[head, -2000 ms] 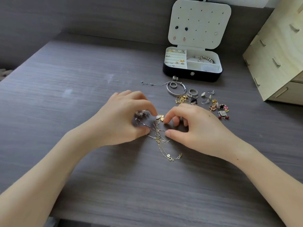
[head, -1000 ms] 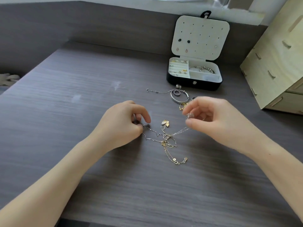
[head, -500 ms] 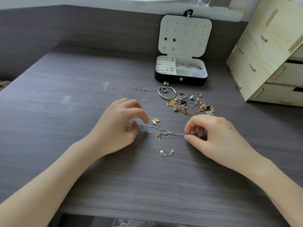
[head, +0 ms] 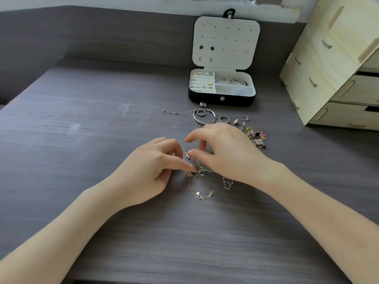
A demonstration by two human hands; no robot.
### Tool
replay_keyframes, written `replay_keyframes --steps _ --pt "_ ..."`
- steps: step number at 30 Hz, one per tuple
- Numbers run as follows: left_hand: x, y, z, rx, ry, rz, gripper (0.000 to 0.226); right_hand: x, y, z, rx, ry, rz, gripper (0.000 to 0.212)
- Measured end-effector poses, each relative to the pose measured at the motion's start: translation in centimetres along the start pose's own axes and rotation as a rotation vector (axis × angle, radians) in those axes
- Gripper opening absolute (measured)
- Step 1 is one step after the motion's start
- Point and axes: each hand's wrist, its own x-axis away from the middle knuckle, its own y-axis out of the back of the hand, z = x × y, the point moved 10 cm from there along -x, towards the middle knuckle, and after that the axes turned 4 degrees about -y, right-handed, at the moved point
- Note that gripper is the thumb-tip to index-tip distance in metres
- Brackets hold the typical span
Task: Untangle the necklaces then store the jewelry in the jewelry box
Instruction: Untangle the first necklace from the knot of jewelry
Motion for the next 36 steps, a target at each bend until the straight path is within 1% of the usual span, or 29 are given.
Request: replay_keyframes --steps 3,6,10,13,17,19,22,25,30,33,36 --pt "0.1 0.1 0.2 0.004 0.021 0.011 0.051 -1.0 -1.3 0.0 -0.053 -0.01 0.068 0.018" --pt "0.2 0.4 0.3 -0.009 0.063 0.006 0.046 -1.2 -1.4 -0.5 -0.11 -0.021 0.063 0.011" --pt "0.3 0.7 0.7 0.007 0.129 -0.004 0.041 -1.1 -1.3 -1.5 -0.199 -0.061 0.022 0.012" --pt "0.4 0.7 1.2 0.035 0.18 -0.006 0.044 -1.1 -1.2 -2.2 -0.267 -0.097 -0.009 0.015" --pt "0.5 0.6 1.5 0.025 0.223 0.006 0.047 -0.9 -0.8 -3.0 -0.44 -0.138 -0.074 0.021" --pt "0.5 0.5 1.5 0.011 0.229 0.011 0.049 -0.7 -0.4 -3.2 -0.519 -0.149 -0.12 0.022" --pt "0.4 0.4 1.2 -0.032 0.22 0.026 0.053 -0.6 -0.1 -3.1 -0.568 -0.149 -0.168 0.021" --pt "0.2 0.3 0.9 -0.076 0.21 0.043 0.056 -0.7 -0.1 -3.1 -0.556 -0.15 -0.199 0.02" --pt "0.3 0.1 1.0 -0.142 0.248 0.098 0.062 -0.8 -0.4 -3.0 -0.441 -0.156 -0.231 0.013" --pt "0.3 0.5 1.0 -0.21 0.258 0.087 0.066 -0.9 -0.4 -2.8 -0.371 -0.141 -0.256 0.013" --pt "0.2 0.9 1.0 -0.279 0.263 0.067 0.065 -0.8 -0.3 -2.5 -0.306 -0.125 -0.277 0.01"
